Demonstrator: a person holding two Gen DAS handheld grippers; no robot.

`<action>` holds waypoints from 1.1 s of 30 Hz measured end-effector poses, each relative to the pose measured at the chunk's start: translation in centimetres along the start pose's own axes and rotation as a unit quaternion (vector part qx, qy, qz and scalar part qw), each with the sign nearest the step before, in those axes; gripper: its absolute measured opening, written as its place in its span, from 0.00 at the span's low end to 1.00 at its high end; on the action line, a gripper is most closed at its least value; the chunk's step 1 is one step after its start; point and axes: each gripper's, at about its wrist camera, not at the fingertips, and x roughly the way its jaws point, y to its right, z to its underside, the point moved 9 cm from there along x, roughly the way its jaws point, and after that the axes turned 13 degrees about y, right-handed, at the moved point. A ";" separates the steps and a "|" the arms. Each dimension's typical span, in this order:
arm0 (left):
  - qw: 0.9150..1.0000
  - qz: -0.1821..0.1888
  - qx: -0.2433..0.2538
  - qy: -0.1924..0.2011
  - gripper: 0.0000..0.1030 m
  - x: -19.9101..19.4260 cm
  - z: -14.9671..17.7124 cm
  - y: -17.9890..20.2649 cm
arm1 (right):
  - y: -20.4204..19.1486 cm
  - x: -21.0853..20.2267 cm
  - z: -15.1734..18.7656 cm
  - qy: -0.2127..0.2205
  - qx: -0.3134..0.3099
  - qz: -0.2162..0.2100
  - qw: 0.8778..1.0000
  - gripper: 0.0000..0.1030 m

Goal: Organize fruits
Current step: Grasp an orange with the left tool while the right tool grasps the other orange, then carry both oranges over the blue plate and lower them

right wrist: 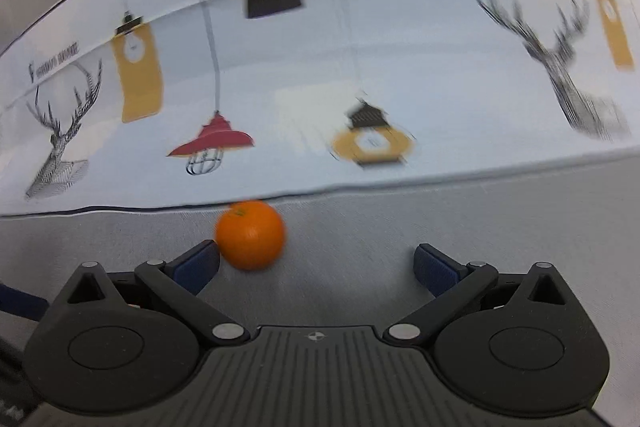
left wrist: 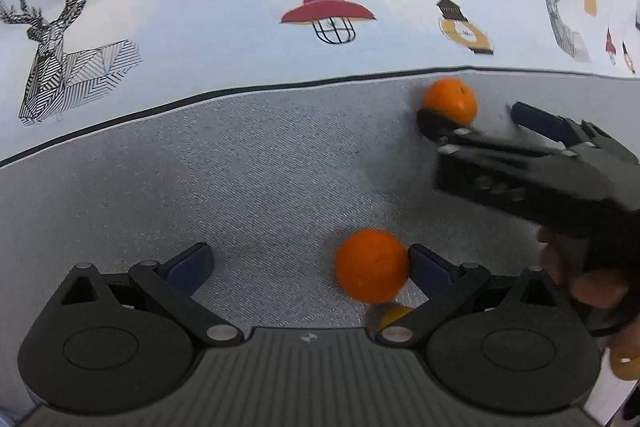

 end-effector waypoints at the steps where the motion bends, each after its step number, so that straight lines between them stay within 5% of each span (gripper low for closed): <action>1: 1.000 0.000 0.002 0.007 0.87 -0.2 -0.1 0.1 | -0.4 0.4 0.0 0.005 -0.019 0.005 1.000 0.98; 2: 1.000 0.001 0.014 0.021 0.65 -0.4 -0.3 0.3 | -0.8 0.5 0.0 0.017 -0.035 0.005 0.999 0.93; 3: 0.999 0.006 0.030 0.035 0.48 -0.9 -0.6 0.6 | -1.2 0.2 -0.3 0.034 -0.035 -0.006 0.999 0.74; 5: 0.998 0.016 0.044 0.030 0.38 -1.3 -0.5 1.0 | -1.5 -0.5 -0.8 0.046 -0.055 0.004 0.997 0.38; 12: 1.000 0.012 0.007 0.027 0.38 -3.7 0.0 -1.2 | 0.8 -3.9 -0.7 0.041 -0.004 0.041 0.998 0.37; 20: 0.997 -0.009 -0.016 0.080 0.38 -13.9 1.2 -4.5 | -0.8 -14.5 -1.8 0.072 0.034 0.045 0.996 0.37; 28: 0.991 -0.047 -0.039 0.115 0.38 -26.4 6.2 -8.7 | -12.2 -27.8 -2.2 0.103 0.043 -0.024 0.993 0.37; 33: 0.988 -0.085 -0.050 0.120 0.38 -32.9 10.9 -12.4 | -21.0 -33.8 -1.1 0.063 0.066 -0.107 0.990 0.38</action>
